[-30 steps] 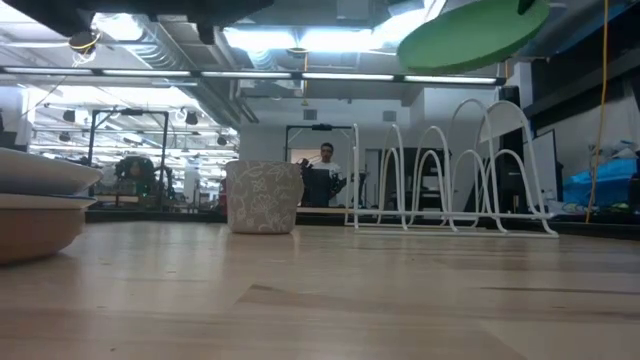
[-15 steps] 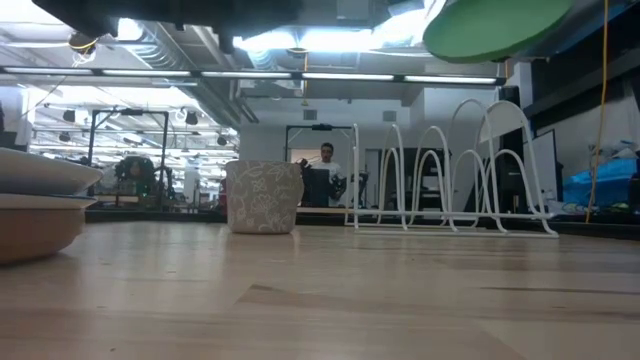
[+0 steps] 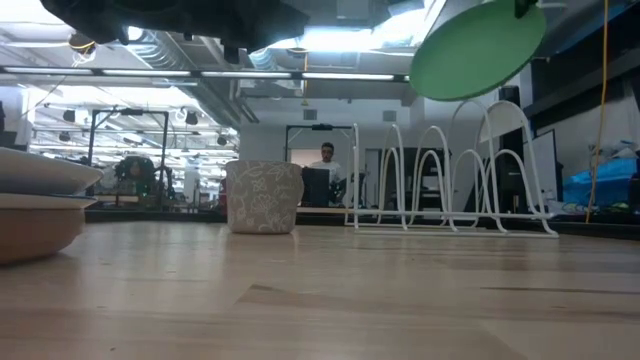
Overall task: Sort dishes
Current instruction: Put the green plate in the dish rack
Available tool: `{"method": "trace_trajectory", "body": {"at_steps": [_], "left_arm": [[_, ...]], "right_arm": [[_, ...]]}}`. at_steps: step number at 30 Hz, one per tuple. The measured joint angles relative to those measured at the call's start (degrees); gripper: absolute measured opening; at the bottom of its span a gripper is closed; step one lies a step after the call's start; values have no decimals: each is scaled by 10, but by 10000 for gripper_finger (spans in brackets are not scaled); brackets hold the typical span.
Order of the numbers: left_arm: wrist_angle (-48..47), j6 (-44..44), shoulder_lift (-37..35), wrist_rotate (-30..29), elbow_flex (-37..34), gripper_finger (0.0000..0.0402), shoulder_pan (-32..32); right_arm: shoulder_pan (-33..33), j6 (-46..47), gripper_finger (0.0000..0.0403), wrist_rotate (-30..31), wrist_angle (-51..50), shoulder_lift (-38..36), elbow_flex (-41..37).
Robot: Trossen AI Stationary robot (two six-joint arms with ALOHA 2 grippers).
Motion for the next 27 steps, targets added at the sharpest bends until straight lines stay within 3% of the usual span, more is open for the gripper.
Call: {"method": "trace_trajectory", "body": {"at_steps": [7, 13, 21, 27], "left_arm": [[0, 0, 0, 0, 0, 116, 0], [0, 0, 0, 0, 0, 116, 0], [0, 0, 0, 0, 0, 116, 1], [0, 0, 0, 0, -1, 116, 10]], "right_arm": [[0, -54, 11, 43, -2, 8, 6], [0, -73, 11, 81, -5, 9, 56], [0, -73, 11, 42, -7, 13, 67], [0, -72, 11, 45, -5, 37, 51]]}}
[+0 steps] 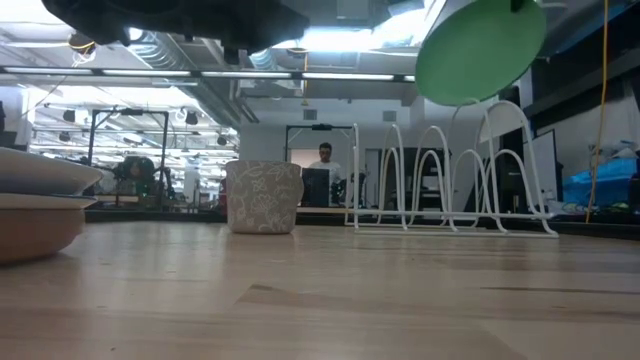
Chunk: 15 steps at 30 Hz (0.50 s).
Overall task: Sort dishes
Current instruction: Put the green plate in the dish rack
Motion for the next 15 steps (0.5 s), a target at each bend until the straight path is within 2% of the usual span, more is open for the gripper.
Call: {"method": "trace_trajectory", "body": {"at_steps": [9, 15], "left_arm": [[2, 19, 0, 0, 0, 116, 34], [2, 19, 0, 0, 0, 116, 59]], "right_arm": [[0, -1, 11, 29, -1, 28, 0], [0, 13, 11, 16, 1, 39, 0]]}}
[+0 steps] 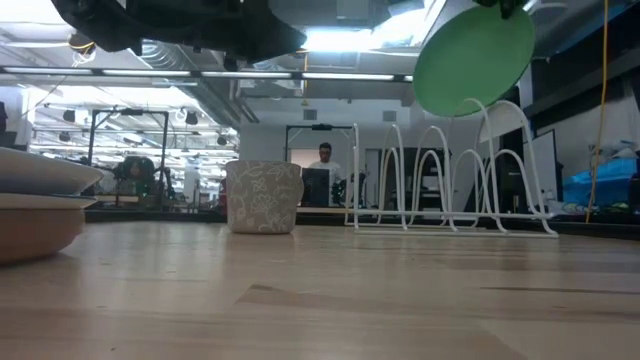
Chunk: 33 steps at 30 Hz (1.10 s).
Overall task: Sort dishes
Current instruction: Put the green plate in the dish rack
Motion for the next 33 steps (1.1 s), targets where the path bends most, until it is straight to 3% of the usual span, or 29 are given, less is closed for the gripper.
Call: {"method": "trace_trajectory", "body": {"at_steps": [8, 21, 26, 33], "left_arm": [[0, 0, 0, 2, 0, 116, 23], [-11, -27, 42, 152, 0, 116, 97], [-68, 73, 59, 199, 20, 116, 108], [-156, 326, 59, 201, 62, 116, 108]], "right_arm": [[0, 49, 11, -43, 2, 23, 1], [0, 47, 11, -76, -6, 57, -1], [0, 46, 11, -69, -4, 61, -1], [0, 45, 11, -76, -2, 61, -1]]}}
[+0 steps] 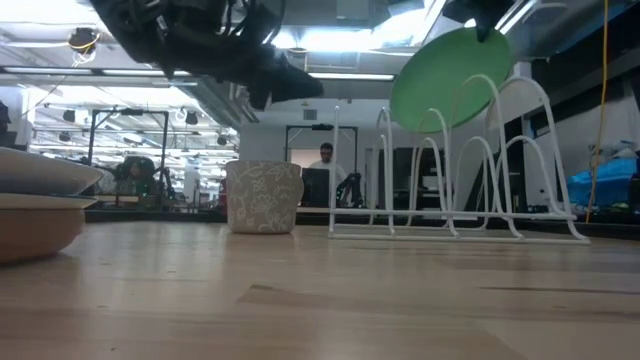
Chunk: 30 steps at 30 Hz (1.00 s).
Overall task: Sort dishes
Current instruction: Put the green plate in the dish rack
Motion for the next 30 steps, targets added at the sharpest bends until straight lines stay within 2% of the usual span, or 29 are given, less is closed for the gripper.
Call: {"method": "trace_trajectory", "body": {"at_steps": [3, 6, 11, 17, 30], "left_arm": [[-28, 75, 1, 0, 10, 116, 0], [-16, 113, 15, 0, 19, 116, 2], [-19, 170, 71, -2, 46, 116, 7], [-15, 237, 126, -48, 89, 116, 7], [-7, 369, 137, -50, 115, 116, 7]], "right_arm": [[0, 0, 11, 0, 0, 0, 0], [0, 0, 11, 0, 0, 0, 0], [0, 0, 11, -2, 1, 0, 0], [-1, 0, 11, -2, 2, 0, 0], [0, -2, 11, -15, 2, -1, 0]]}}
